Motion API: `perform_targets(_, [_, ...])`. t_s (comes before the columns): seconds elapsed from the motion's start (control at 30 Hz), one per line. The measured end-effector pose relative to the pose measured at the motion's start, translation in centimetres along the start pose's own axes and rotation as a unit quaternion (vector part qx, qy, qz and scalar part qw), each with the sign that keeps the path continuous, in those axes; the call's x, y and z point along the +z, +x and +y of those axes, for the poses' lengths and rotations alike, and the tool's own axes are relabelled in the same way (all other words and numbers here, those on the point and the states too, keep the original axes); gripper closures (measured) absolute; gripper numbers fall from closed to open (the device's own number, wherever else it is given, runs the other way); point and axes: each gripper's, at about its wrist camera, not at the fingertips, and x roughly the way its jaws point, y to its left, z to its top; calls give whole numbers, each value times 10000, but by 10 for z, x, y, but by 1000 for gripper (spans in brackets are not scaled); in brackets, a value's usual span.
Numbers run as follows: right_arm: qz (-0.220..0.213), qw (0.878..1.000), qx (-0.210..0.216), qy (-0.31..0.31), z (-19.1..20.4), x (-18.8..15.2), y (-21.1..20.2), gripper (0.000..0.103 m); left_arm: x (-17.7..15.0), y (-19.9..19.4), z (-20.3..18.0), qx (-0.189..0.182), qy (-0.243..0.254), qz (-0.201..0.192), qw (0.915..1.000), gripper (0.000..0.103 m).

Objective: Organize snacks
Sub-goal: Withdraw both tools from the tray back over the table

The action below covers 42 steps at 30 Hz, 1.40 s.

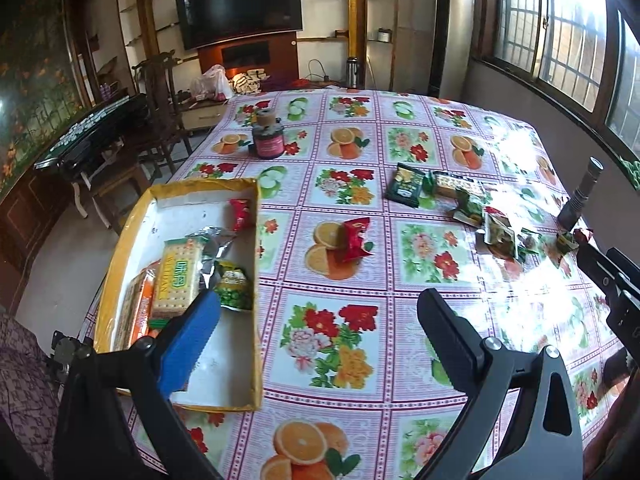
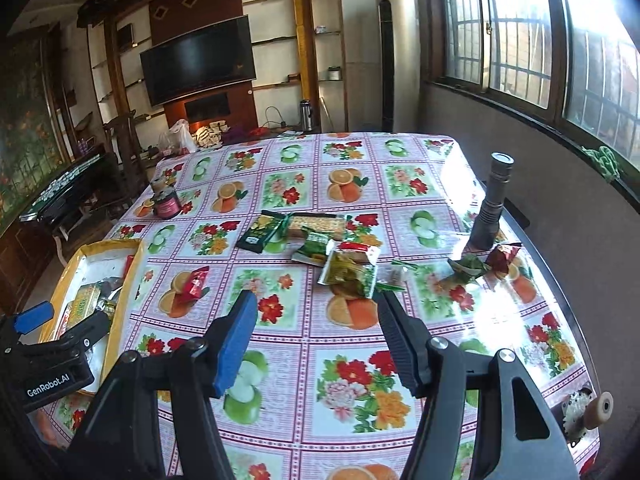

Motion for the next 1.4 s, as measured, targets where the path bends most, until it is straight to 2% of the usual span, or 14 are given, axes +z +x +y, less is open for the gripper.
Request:
perform_targets(0.47, [-91, 9998, -155, 69, -16, -3, -10, 39, 0, -2, -22, -48, 189, 24, 9998, 4])
perform_targets(1.4, [-134, 9996, -257, 76, -26, -1, -15, 38, -2, -5, -35, -133, 303, 35, 9994, 4])
